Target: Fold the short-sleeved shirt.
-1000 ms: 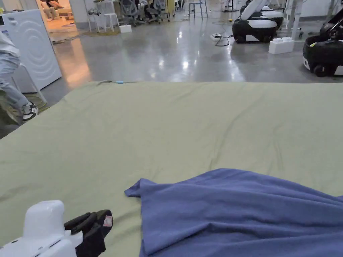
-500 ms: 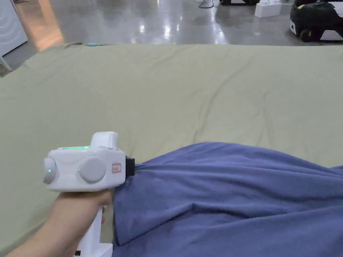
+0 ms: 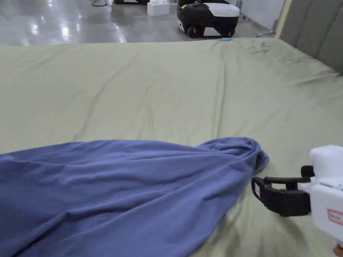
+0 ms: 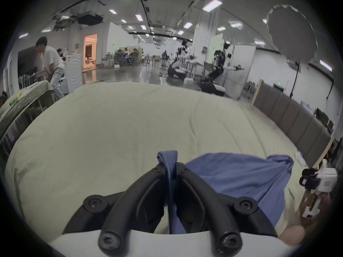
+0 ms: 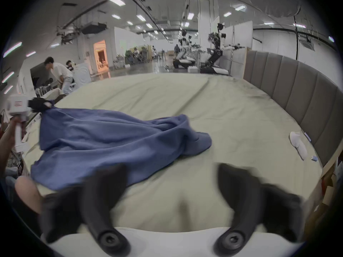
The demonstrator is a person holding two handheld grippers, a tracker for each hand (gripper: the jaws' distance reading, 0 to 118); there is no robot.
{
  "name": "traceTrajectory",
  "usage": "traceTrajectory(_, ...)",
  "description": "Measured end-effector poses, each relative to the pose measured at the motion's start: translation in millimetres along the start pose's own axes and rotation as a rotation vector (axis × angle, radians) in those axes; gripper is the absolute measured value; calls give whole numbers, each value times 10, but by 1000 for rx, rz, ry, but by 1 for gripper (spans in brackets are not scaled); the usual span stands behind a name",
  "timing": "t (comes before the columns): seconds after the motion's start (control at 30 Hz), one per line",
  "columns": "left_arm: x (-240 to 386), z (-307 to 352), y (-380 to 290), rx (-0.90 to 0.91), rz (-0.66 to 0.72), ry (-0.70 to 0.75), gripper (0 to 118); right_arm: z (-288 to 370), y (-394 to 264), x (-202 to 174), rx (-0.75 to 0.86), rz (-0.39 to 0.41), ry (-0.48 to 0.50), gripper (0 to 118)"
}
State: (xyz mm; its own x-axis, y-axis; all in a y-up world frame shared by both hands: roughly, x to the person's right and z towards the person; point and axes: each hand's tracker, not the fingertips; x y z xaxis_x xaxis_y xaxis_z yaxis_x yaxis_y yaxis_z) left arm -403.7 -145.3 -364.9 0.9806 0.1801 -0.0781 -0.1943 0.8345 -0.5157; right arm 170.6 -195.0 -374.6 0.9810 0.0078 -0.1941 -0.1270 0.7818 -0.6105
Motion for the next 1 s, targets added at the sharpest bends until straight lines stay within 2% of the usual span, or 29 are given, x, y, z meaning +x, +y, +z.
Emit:
traceTrajectory(0.07,28,-10,44,8,-25,27,9,-263,187,111,29,-16,12,115)
traceTrajectory(0.17,69,-19,30,-17,-39,36,9,-708,466,205,-21,-121,60,110)
traceTrajectory(0.2,80,-44,17,-24,-31,30,9,-824,517,219,-52,-150,116,86)
traceTrajectory(0.23,100,-44,1,-32,-31,28,9,-929,549,221,-74,-161,167,39)
traceTrajectory(0.27,118,-42,-18,-33,-33,31,9,-997,547,203,-92,-159,166,6)
traceTrajectory(0.33,111,-61,-56,-40,-47,46,9,-1042,524,135,-136,-169,92,6)
traceTrajectory(0.4,113,-9,-48,-57,-41,47,9,-927,534,81,-141,-159,118,6)
traceTrajectory(0.47,66,134,12,-40,-8,35,9,-700,600,98,-106,-175,104,6)
traceTrajectory(0.57,101,540,236,16,-4,20,9,-165,776,68,-20,-179,134,6)
traceTrajectory(0.67,166,1142,531,123,-70,24,9,492,1015,-55,90,-89,120,6)
traceTrajectory(0.8,232,2028,925,256,-132,47,9,1463,1350,-168,242,-25,91,6)
traceTrajectory(0.9,233,2616,1187,353,-155,71,9,2159,1546,-139,356,-34,96,6)
traceTrajectory(1.0,222,3039,1442,402,-114,44,9,2722,1720,-121,422,-37,98,6)
